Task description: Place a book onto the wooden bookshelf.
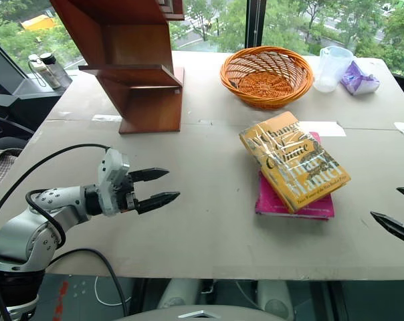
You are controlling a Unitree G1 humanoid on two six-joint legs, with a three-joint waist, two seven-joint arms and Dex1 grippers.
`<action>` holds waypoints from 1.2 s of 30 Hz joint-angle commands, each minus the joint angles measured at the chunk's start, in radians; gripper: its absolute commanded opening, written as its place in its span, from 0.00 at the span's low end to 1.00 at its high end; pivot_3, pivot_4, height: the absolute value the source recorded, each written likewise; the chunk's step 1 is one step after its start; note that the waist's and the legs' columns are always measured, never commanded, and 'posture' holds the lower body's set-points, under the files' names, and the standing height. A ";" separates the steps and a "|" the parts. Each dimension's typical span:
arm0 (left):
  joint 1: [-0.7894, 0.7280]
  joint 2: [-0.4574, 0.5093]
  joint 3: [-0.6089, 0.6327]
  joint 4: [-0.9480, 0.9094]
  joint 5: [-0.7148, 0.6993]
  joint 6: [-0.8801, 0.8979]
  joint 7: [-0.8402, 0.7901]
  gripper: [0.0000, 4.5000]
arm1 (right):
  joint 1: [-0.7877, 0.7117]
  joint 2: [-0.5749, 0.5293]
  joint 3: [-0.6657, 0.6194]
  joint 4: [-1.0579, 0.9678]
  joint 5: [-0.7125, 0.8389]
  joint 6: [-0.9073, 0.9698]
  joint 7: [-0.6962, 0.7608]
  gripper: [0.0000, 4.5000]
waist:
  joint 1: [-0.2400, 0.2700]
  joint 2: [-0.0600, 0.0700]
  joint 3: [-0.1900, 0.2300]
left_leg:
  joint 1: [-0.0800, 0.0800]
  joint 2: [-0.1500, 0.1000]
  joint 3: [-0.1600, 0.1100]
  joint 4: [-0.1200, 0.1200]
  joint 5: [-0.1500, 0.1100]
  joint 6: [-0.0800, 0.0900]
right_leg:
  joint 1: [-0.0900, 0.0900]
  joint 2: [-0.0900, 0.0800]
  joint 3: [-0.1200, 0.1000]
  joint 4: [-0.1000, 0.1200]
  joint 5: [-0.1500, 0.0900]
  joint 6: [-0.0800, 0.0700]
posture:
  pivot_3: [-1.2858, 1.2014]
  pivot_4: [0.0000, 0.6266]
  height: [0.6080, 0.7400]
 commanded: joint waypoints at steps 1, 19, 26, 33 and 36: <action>-0.034 0.005 0.022 -0.034 -0.034 0.000 -0.003 0.98 | -0.023 0.017 -0.008 -0.048 -0.001 -0.005 -0.061 1.00 | 0.000 0.000 0.000 | 0.000 0.000 0.000 0.000 0.000 0.000 | 0.000 0.000 0.000 0.000 0.000 0.000 | 0.52 0.24 0.95; -0.189 -0.030 -0.085 -0.151 -0.043 -0.069 -0.019 1.00 | -0.730 -0.224 0.551 -0.123 -0.062 0.585 -0.567 0.16 | -0.003 0.002 0.000 | 0.000 -0.001 0.001 0.001 0.002 0.004 | -0.001 0.005 0.001 0.000 0.000 -0.001 | 0.52 0.24 0.95; -0.172 -0.035 -0.086 -0.178 -0.042 -0.072 0.004 1.00 | -0.932 -0.238 0.853 0.094 -0.289 0.503 -0.515 0.01 | -0.003 0.002 0.000 | -0.003 -0.001 0.003 0.001 0.004 0.002 | -0.001 0.006 0.001 -0.001 0.000 0.000 | 0.52 0.24 0.95; -0.124 -0.042 -0.081 -0.221 -0.049 -0.067 0.046 1.00 | -1.024 -0.212 0.992 0.229 -0.381 0.489 -0.403 0.01 | -0.003 0.001 0.000 | -0.002 0.000 0.005 0.001 0.004 0.002 | -0.002 0.008 0.003 -0.001 0.001 0.001 | 0.52 0.24 0.95; -0.117 -0.047 -0.076 -0.229 -0.057 -0.060 0.066 1.00 | -1.033 -0.189 1.012 0.220 -0.371 0.517 -0.343 0.01 | -0.003 0.001 0.000 | -0.001 0.000 0.005 0.001 0.004 0.002 | -0.001 0.008 0.003 -0.001 0.001 0.002 | 0.52 0.24 0.95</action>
